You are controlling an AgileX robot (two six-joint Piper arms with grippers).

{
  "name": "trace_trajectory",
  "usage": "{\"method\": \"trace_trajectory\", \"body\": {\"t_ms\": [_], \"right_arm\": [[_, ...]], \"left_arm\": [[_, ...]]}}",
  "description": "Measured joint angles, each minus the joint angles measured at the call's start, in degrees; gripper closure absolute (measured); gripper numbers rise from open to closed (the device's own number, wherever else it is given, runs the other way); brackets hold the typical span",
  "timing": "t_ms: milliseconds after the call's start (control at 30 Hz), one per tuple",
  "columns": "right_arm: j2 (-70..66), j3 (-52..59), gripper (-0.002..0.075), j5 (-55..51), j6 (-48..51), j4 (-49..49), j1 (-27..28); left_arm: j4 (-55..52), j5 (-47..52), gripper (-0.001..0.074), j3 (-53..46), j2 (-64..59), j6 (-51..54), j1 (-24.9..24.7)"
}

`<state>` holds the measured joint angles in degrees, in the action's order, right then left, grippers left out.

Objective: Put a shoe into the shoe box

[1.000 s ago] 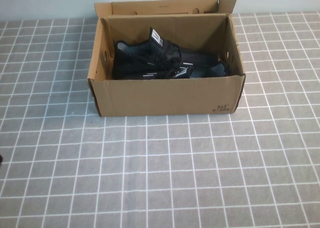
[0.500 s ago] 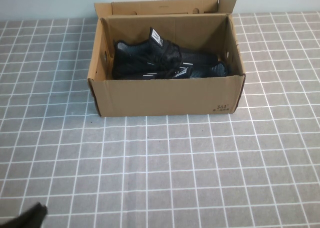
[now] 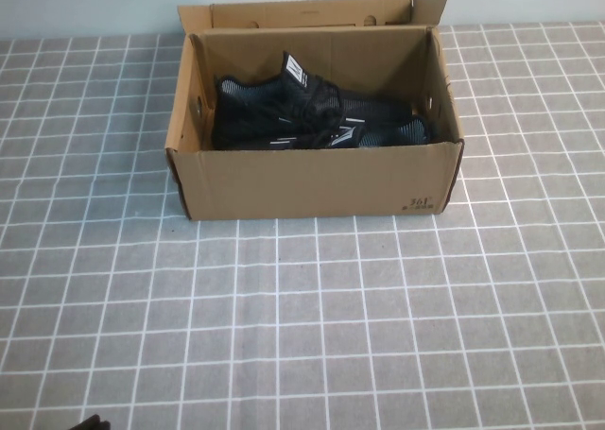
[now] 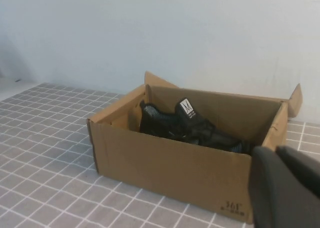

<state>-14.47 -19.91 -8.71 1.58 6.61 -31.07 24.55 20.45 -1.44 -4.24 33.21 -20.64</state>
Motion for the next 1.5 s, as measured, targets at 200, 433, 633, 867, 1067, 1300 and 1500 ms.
{"method": "trace_trajectory", "body": {"t_ms": [200, 433, 633, 867, 1067, 1300, 1500], "right_arm": [[1.3, 0.8, 0.0741, 0.0, 0.2, -0.6, 3.7], [3.7, 11.0, 0.0742, 6.8, 0.2, -0.6, 20.6], [11.4, 19.6, 0.0742, 8.7, 0.2, -0.4, 28.5], [14.9, 21.3, 0.0742, 0.2, 0.2, -0.4, 29.6], [14.9, 21.4, 0.0742, -9.9, 0.2, 0.0, 29.9], [14.9, 21.4, 0.0742, -10.4, 0.2, 4.2, 30.0], [14.9, 21.4, 0.0742, -10.4, 0.2, 4.7, 30.1]], "left_arm": [[-0.2, 0.2, 0.0736, 0.0, 0.0, 0.0, 0.0], [-0.2, 0.4, 0.0736, 0.0, 0.0, 0.0, 0.0], [-0.2, 0.4, 0.0736, 0.0, 0.0, 0.0, 0.0], [-0.2, 0.4, 0.0736, 0.0, 0.0, 0.0, 0.0], [-0.2, 0.4, 0.0736, 0.0, 0.0, 0.0, 0.0], [-0.2, 0.4, 0.0736, 0.0, 0.0, 0.0, 0.0], [-0.2, 0.4, 0.0736, 0.0, 0.0, 0.0, 0.0]]}}
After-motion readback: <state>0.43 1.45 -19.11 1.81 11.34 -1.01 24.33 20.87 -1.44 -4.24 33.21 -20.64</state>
